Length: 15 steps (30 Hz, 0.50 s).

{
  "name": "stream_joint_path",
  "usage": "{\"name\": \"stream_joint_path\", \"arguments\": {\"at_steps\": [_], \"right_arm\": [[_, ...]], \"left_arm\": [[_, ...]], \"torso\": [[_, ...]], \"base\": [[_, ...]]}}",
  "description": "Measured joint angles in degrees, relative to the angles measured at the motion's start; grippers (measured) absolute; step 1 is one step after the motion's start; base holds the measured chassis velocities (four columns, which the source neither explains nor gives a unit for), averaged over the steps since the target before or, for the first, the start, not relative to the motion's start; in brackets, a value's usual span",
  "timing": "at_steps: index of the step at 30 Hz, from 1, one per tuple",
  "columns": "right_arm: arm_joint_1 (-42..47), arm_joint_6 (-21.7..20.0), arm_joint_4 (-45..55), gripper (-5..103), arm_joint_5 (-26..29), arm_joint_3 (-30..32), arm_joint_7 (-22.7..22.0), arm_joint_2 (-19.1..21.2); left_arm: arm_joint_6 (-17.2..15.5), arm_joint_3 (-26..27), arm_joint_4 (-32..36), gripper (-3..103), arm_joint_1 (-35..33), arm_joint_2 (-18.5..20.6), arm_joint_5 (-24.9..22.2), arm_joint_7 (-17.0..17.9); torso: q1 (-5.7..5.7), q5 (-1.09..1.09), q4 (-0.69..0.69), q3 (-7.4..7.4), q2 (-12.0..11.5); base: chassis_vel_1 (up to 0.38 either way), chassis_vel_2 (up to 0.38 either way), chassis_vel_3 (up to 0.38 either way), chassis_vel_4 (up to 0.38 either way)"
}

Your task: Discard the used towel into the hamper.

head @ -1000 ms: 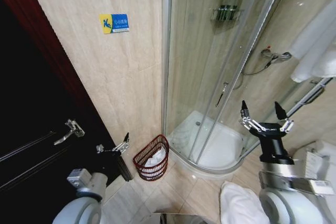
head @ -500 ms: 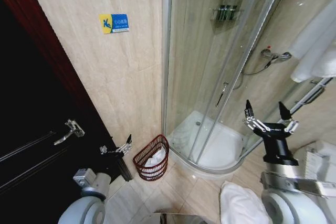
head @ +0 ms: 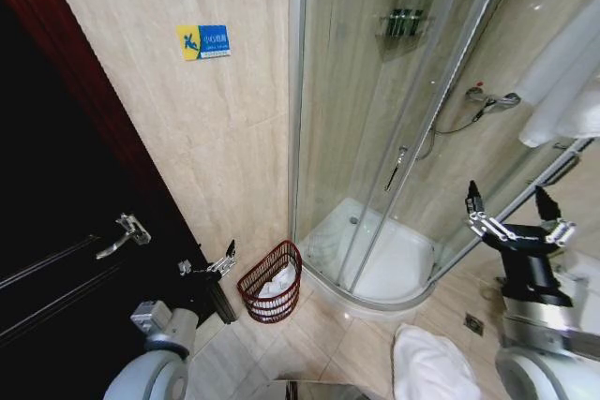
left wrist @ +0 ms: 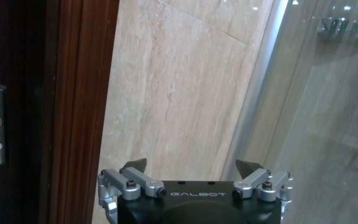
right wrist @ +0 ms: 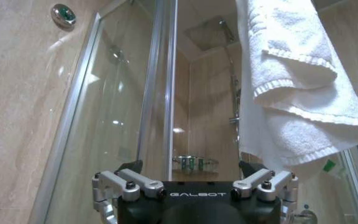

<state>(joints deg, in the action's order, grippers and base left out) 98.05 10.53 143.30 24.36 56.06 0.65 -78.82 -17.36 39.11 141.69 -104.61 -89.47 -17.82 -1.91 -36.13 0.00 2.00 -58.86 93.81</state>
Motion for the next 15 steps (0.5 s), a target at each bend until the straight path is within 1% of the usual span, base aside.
{"name": "stream_joint_path", "arguments": {"at_steps": [9,15], "right_arm": [[-0.6,-0.5,0.0,100,0.3,0.2,0.0,0.7],[-0.6,-0.5,0.0,100,0.5,0.5,0.1,0.8]], "left_arm": [[0.0,0.0,0.0,97,0.0,0.0,0.0,0.0],[0.0,0.0,0.0,97,0.0,0.0,0.0,0.0]], "torso": [[0.0,-0.01,0.01,0.0,0.0],[0.0,-0.01,0.0,0.0,0.0]], "base": [[-0.005,-0.012,0.013,0.007],[-0.095,-0.094,0.093,0.104]]}}
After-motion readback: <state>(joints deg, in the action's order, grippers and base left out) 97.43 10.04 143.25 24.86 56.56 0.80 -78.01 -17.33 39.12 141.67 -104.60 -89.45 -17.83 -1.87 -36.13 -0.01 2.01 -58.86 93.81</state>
